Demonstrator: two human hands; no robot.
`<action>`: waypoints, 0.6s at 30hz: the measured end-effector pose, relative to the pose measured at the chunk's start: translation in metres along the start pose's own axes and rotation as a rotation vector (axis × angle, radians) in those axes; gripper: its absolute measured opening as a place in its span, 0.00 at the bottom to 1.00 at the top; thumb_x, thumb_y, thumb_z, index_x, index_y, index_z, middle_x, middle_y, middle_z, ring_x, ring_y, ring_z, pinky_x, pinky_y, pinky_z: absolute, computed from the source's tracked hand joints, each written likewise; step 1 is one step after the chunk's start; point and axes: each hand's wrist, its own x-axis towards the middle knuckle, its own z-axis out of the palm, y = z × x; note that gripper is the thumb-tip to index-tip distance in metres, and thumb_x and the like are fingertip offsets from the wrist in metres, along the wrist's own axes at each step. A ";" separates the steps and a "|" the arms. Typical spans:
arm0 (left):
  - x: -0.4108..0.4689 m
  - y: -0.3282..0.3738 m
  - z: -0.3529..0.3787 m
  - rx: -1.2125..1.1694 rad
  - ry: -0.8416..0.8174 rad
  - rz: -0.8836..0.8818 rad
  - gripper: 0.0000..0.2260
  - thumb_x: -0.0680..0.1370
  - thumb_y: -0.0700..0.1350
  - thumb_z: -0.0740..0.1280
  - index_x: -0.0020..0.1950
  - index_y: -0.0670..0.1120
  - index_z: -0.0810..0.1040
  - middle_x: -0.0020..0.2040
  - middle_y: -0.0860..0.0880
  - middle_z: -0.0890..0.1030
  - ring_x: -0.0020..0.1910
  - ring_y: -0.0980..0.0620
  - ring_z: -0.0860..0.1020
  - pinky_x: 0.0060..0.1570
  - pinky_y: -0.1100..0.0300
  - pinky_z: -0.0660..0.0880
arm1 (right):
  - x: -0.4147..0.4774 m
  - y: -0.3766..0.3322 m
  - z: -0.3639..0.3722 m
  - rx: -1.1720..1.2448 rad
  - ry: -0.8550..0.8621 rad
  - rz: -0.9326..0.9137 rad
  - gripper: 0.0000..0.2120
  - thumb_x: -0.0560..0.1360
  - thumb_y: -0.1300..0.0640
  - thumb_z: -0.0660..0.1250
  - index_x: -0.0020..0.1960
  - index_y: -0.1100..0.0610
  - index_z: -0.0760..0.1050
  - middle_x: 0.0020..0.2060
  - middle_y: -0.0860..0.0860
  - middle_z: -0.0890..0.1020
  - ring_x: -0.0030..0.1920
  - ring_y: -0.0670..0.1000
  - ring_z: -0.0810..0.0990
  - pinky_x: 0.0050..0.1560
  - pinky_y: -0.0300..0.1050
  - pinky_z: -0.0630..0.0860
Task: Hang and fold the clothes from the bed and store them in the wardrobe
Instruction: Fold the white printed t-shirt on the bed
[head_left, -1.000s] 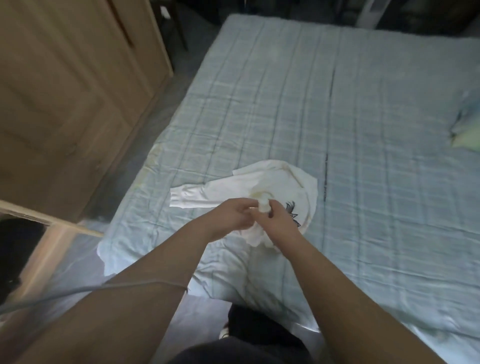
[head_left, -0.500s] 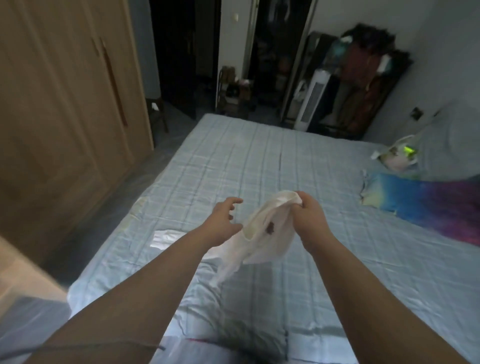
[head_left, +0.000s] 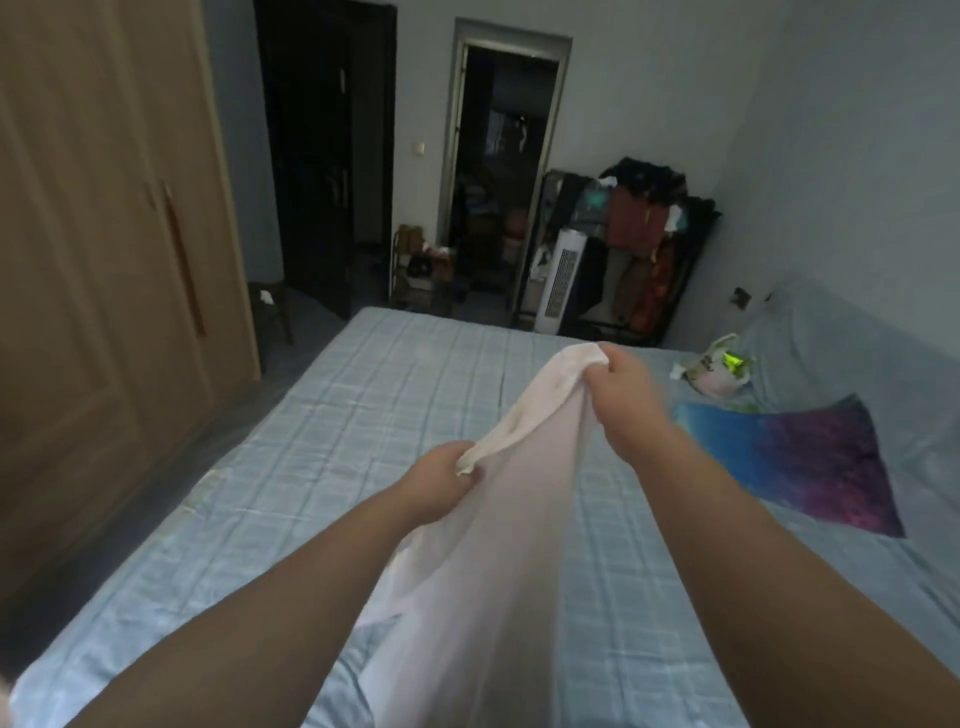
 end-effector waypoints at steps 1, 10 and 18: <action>0.005 0.011 -0.005 -0.005 0.015 0.003 0.03 0.79 0.44 0.67 0.48 0.52 0.78 0.46 0.52 0.81 0.49 0.49 0.79 0.39 0.63 0.67 | 0.005 0.000 -0.018 -0.009 0.026 -0.018 0.16 0.77 0.63 0.56 0.56 0.48 0.76 0.45 0.42 0.78 0.45 0.42 0.74 0.40 0.42 0.69; 0.074 0.157 -0.063 0.111 0.257 0.108 0.02 0.76 0.51 0.72 0.45 0.56 0.84 0.41 0.59 0.83 0.43 0.60 0.79 0.39 0.63 0.72 | 0.044 -0.019 -0.183 -0.194 -0.054 -0.321 0.15 0.73 0.63 0.57 0.43 0.48 0.79 0.41 0.46 0.82 0.43 0.47 0.78 0.39 0.42 0.71; 0.107 0.283 -0.102 0.325 0.372 0.241 0.03 0.77 0.56 0.69 0.44 0.60 0.80 0.43 0.56 0.82 0.44 0.54 0.80 0.43 0.55 0.78 | 0.095 -0.053 -0.294 -0.577 0.016 -0.440 0.23 0.72 0.68 0.53 0.46 0.38 0.69 0.38 0.45 0.77 0.37 0.49 0.76 0.30 0.44 0.68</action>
